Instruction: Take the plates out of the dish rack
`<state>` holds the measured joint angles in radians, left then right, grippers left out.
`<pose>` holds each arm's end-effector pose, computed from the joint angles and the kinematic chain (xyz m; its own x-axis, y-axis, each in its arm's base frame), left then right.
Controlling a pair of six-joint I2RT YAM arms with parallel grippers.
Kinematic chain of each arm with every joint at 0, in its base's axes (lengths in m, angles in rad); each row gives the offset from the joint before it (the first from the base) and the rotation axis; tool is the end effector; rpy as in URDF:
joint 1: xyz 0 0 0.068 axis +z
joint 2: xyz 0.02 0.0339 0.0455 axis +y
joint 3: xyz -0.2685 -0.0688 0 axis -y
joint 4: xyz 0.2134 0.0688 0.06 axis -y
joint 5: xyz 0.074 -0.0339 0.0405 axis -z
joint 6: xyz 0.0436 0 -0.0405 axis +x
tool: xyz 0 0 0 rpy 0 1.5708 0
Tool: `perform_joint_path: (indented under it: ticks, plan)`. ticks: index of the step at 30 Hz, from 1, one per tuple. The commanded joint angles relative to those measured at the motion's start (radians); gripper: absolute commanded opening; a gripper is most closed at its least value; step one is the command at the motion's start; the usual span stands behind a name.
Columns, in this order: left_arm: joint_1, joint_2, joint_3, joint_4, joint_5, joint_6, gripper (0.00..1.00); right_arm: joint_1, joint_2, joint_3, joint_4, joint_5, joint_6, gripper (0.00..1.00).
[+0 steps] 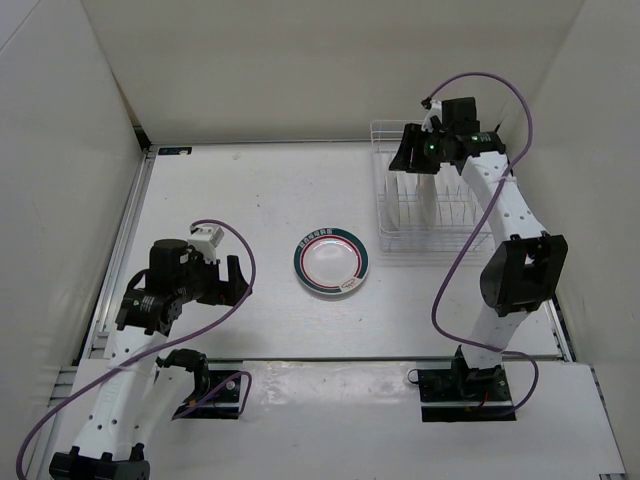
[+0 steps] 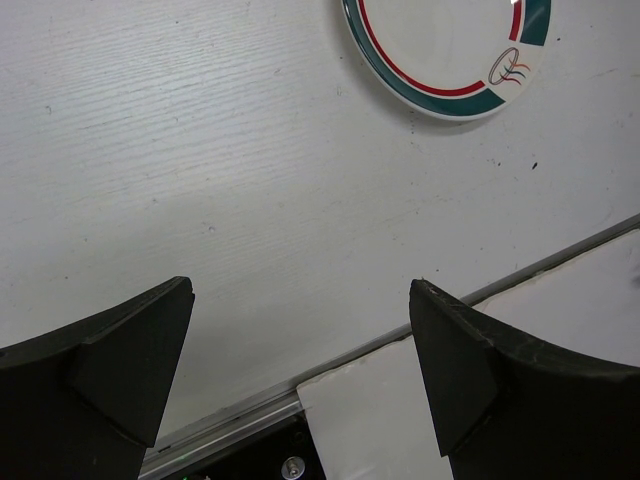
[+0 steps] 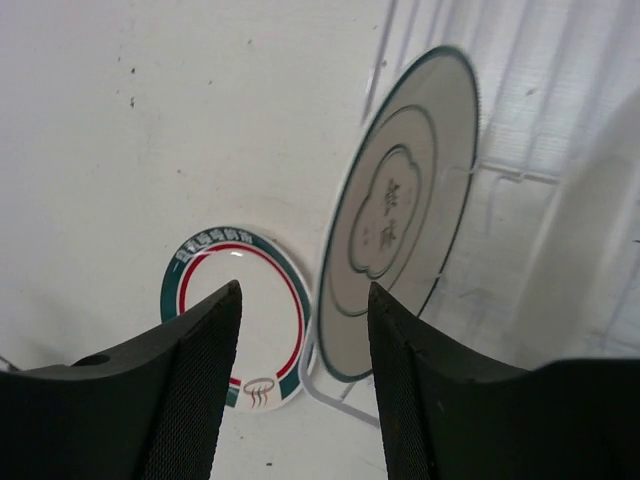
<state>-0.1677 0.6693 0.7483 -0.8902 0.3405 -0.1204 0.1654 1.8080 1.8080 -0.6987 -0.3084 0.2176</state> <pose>0.0929 -0.0305 0.2733 -0.7559 0.0131 -0.6546 0.2954 0.8991 -0.3231 0.3775 0.0764 0.3602 -0.7028 0.0912 -0.7055 -0.2400 0.9032 0.3559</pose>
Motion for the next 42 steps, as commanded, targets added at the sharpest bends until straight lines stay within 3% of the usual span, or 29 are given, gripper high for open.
perform_joint_path:
  ticks: [1, 10, 15, 22, 26, 36, 42]
  plan:
    - [-0.004, 0.003, 0.006, 0.0, 0.012, 0.005, 1.0, 0.034, -0.039, -0.059, 0.074, -0.051, -0.006, 0.57]
    - [-0.006, -0.004, 0.005, -0.001, 0.009, 0.004, 1.0, 0.083, 0.024, -0.035, 0.054, 0.049, -0.046, 0.57]
    - [-0.007, -0.001, 0.005, -0.001, 0.005, 0.004, 1.0, 0.088, 0.046, -0.022, 0.051, 0.14, -0.057, 0.52]
    - [-0.004, -0.002, 0.005, -0.001, 0.009, 0.007, 1.0, 0.085, 0.085, 0.028, 0.044, 0.213, -0.06, 0.39]
    - [-0.004, 0.003, 0.006, -0.001, 0.0, 0.005, 1.0, 0.088, 0.103, 0.083, 0.031, 0.224, -0.052, 0.23]
    - [-0.004, 0.007, 0.008, 0.0, 0.002, 0.004, 1.0, 0.086, 0.12, 0.214, -0.038, 0.235, -0.066, 0.05]
    - [-0.007, 0.009, 0.005, -0.001, 0.002, 0.005, 1.0, 0.085, 0.117, 0.301, -0.097, 0.244, -0.08, 0.01]
